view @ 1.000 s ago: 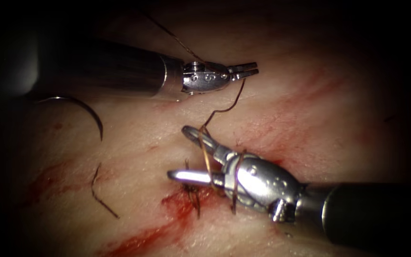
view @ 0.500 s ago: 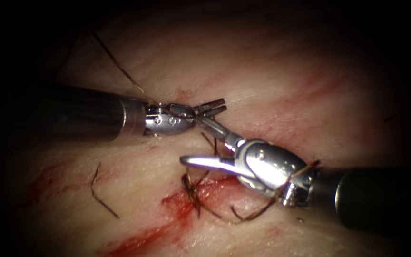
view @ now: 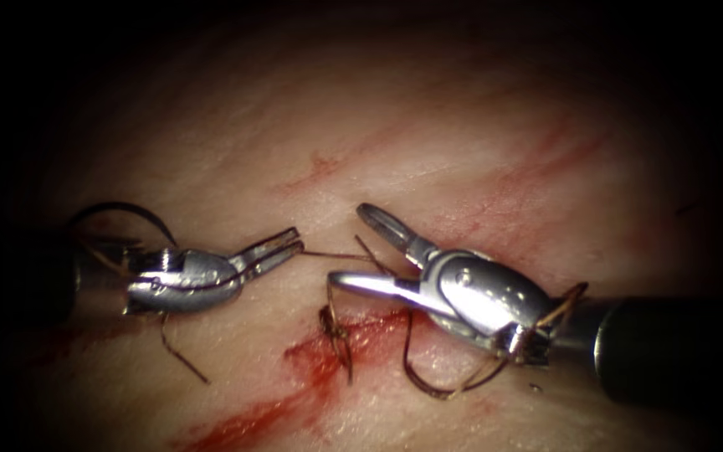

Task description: Wound Closure

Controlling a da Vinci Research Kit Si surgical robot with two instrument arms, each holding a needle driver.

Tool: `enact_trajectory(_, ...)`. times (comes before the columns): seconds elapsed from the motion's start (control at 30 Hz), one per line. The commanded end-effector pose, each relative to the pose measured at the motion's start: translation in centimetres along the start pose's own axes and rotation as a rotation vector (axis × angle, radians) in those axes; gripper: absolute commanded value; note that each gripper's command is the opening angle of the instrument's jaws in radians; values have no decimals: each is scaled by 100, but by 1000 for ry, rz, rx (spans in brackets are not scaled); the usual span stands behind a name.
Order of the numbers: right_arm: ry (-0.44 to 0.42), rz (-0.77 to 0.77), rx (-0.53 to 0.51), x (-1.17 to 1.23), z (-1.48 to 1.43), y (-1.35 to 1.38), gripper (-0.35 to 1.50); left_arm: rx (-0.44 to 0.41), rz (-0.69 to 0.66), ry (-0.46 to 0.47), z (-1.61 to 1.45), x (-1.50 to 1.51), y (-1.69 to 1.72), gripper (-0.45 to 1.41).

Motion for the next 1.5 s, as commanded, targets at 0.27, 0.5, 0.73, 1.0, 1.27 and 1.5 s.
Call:
enact_trajectory(0.27,-13,-9,-32,-11,-25,5,146,6,-8,8,-55,7,-35,-45)
enact_trajectory(0.5,-15,-14,22,-12,-24,-13,148,40,-7,26,-45,15,-99,-45)
enact_trajectory(0.73,-54,-21,131,-19,-28,-32,146,86,-45,88,-50,38,-168,-45)
enact_trajectory(1.0,-166,-40,199,-42,-29,-35,143,152,-142,199,-66,81,-271,-45)
enact_trajectory(1.27,-263,-59,109,-54,-29,-9,141,120,-146,263,-139,112,-243,-45)
enact_trajectory(1.5,-383,-25,85,-60,-17,8,140,113,-165,286,-188,107,-210,-45)
